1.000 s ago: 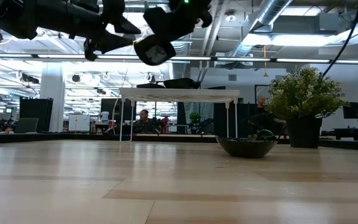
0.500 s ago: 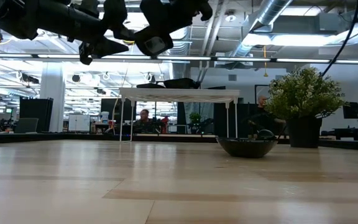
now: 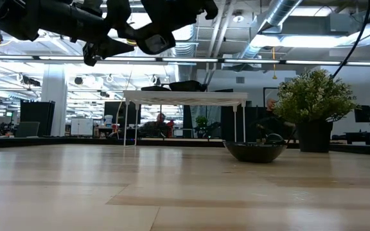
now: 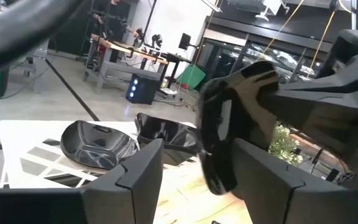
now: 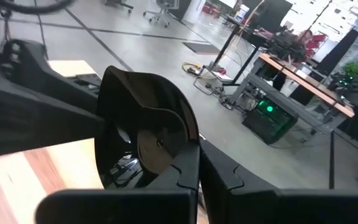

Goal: Pick & Place Mini shaped plates
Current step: Stack the leaf-shaped plate on top of the other leaf-shaped plates on the shelf

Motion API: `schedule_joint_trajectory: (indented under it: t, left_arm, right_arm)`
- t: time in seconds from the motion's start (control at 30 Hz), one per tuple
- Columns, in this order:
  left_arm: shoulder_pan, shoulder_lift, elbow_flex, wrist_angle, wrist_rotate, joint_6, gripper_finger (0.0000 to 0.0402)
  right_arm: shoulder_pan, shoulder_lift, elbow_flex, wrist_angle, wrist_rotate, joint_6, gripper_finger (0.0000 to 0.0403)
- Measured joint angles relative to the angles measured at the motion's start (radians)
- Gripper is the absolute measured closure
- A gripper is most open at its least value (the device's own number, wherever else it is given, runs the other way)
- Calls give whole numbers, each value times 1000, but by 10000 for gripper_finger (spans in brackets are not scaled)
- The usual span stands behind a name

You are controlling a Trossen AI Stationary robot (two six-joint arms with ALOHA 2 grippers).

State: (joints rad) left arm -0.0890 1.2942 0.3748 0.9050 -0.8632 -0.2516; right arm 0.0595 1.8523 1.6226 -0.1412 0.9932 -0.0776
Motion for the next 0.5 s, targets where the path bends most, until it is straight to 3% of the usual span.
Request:
schedule_joint_trajectory:
  t: [0.2, 0.5]
  left_arm:
    - [13, 0, 0, 1, 10, -18, 211]
    - [37, 0, 0, 1, 126, -70, 214]
  right_arm:
    - [7, 0, 0, 4, 0, -4, 403]
    - [16, -1, 0, 15, 0, -8, 403]
